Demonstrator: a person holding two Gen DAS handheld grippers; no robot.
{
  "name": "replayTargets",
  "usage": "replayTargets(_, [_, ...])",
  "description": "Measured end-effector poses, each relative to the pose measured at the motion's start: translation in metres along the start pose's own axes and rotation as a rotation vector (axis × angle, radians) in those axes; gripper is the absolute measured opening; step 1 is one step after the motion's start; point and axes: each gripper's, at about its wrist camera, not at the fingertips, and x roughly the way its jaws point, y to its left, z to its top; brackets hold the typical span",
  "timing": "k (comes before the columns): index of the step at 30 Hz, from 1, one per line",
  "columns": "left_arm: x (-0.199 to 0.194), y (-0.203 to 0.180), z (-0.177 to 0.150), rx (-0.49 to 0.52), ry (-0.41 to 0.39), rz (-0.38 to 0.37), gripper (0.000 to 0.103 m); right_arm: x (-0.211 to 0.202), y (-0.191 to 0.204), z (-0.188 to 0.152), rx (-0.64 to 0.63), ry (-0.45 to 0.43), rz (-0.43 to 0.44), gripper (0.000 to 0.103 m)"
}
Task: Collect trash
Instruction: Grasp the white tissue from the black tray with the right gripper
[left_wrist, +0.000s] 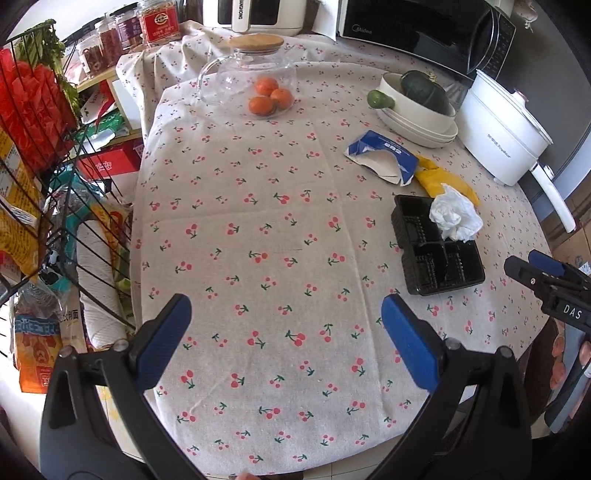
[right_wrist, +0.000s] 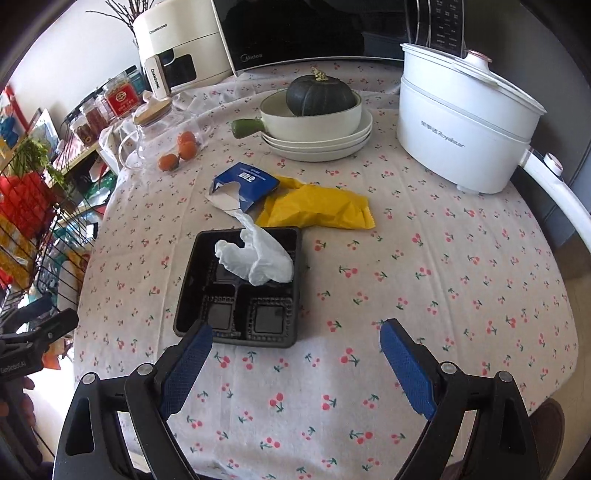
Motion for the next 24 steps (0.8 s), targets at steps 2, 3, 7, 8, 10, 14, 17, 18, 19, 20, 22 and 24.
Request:
replayTargets(2, [0.006, 0.003, 0.000, -0.005, 0.014, 0.013, 0.102, 0.014, 0.011, 0.009, -0.020, 0.002, -0.001, 0.093])
replayTargets(3, [0.008, 0.004, 0.000, -0.007, 0.019, 0.016, 0.102, 0.021, 0.015, 0.013, -0.028, 0.003, -0.002, 0.093])
replayTargets(7, [0.015, 0.008, 0.002, -0.003, 0.034, 0.032, 0.102, 0.043, 0.027, 0.023, -0.047, 0.000, -0.018, 0.091])
replayTargets(8, [0.017, 0.009, 0.003, -0.001, 0.039, 0.032, 0.102, 0.048, 0.029, 0.025, -0.051, 0.002, -0.020, 0.088])
replayTargets(10, [0.018, 0.012, 0.004, -0.004, 0.040, 0.034, 0.102, 0.057, 0.032, 0.027, -0.056, 0.012, -0.028, 0.081])
replayTargets(14, [0.020, 0.016, 0.006, -0.018, 0.048, 0.031, 0.102, 0.067, 0.035, 0.030, -0.065, 0.020, -0.045, 0.058])
replayTargets(17, [0.020, 0.015, 0.005, -0.018, 0.050, 0.027, 0.102, 0.067, 0.035, 0.030, -0.071, 0.018, -0.049, 0.039])
replayTargets(18, [0.020, 0.015, 0.005, -0.016, 0.049, 0.025, 0.102, 0.066, 0.035, 0.030, -0.073, 0.015, -0.051, 0.035])
replayTargets(19, [0.019, 0.014, 0.004, -0.013, 0.047, 0.023, 0.102, 0.064, 0.035, 0.030, -0.075, 0.010, -0.054, 0.025])
replayTargets(20, [0.019, 0.013, 0.004, -0.009, 0.047, 0.022, 0.102, 0.062, 0.034, 0.029, -0.077, 0.007, -0.053, 0.018])
replayTargets(22, [0.018, 0.012, 0.003, -0.006, 0.045, 0.018, 0.102, 0.056, 0.031, 0.029, -0.072, 0.003, -0.045, 0.014])
replayTargets(24, [0.017, 0.011, 0.003, -0.005, 0.045, 0.011, 0.102, 0.049, 0.028, 0.028, -0.071, -0.003, -0.033, 0.012])
